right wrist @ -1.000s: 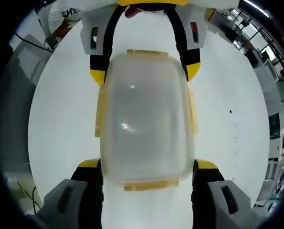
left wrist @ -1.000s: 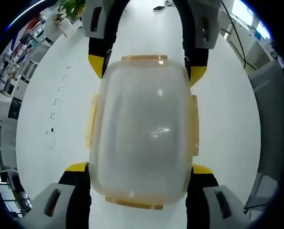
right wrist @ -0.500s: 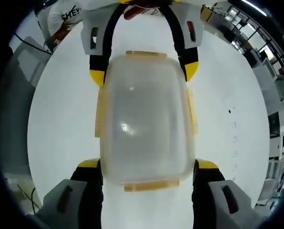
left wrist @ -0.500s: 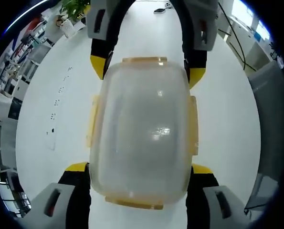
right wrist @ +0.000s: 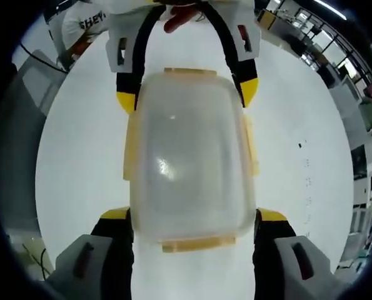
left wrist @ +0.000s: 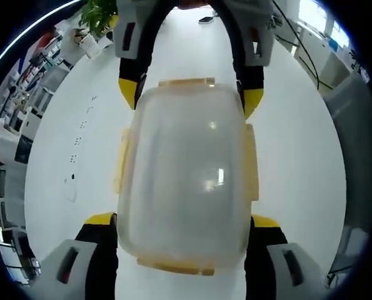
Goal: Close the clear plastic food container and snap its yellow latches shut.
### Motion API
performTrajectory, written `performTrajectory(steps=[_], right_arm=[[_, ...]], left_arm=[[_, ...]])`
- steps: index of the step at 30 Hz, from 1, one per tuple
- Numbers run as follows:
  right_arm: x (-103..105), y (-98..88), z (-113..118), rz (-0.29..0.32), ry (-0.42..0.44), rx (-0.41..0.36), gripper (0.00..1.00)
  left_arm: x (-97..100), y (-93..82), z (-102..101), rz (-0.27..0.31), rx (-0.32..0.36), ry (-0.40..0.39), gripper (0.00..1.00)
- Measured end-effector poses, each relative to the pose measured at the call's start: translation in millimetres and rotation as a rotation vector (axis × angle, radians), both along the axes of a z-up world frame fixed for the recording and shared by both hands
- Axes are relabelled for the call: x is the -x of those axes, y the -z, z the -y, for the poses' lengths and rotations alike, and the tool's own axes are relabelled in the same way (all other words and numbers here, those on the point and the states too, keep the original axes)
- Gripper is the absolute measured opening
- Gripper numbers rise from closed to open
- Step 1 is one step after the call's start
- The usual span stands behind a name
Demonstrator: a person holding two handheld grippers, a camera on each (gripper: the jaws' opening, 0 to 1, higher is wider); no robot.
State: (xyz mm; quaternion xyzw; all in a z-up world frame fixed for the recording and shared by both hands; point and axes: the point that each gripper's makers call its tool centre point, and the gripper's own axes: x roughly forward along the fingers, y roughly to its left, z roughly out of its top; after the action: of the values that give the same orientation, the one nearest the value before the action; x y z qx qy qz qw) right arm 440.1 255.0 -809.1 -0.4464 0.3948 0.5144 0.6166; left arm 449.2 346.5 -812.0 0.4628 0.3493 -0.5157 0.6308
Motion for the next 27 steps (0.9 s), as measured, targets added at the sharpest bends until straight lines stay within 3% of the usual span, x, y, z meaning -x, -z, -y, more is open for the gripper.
performTrajectory(steps=[6,18,24,27], right_arm=[[-1.5,-1.6,-1.3,0.049,-0.020,-0.041,0.77],[-2.5,-1.8,5.6,0.054,0.160,-0.210,0.78],[-1.9,-5.1,2.5,0.077,0.221,-0.287,0.82],[-1.2,-5.1,-0.1,0.075,0.261,-0.324,0.83]], left_arm=[[-0.9,-1.1,-1.0,0.030,0.070,-0.023,0.82],[-2.4,-3.9,-2.9,0.066,0.193,-0.084,0.82],[-7.9,-8.7,-5.5,0.116,0.289,-0.172,0.84],[-5.1,-8.0,-8.5,0.115,0.310,-0.198,0.82]])
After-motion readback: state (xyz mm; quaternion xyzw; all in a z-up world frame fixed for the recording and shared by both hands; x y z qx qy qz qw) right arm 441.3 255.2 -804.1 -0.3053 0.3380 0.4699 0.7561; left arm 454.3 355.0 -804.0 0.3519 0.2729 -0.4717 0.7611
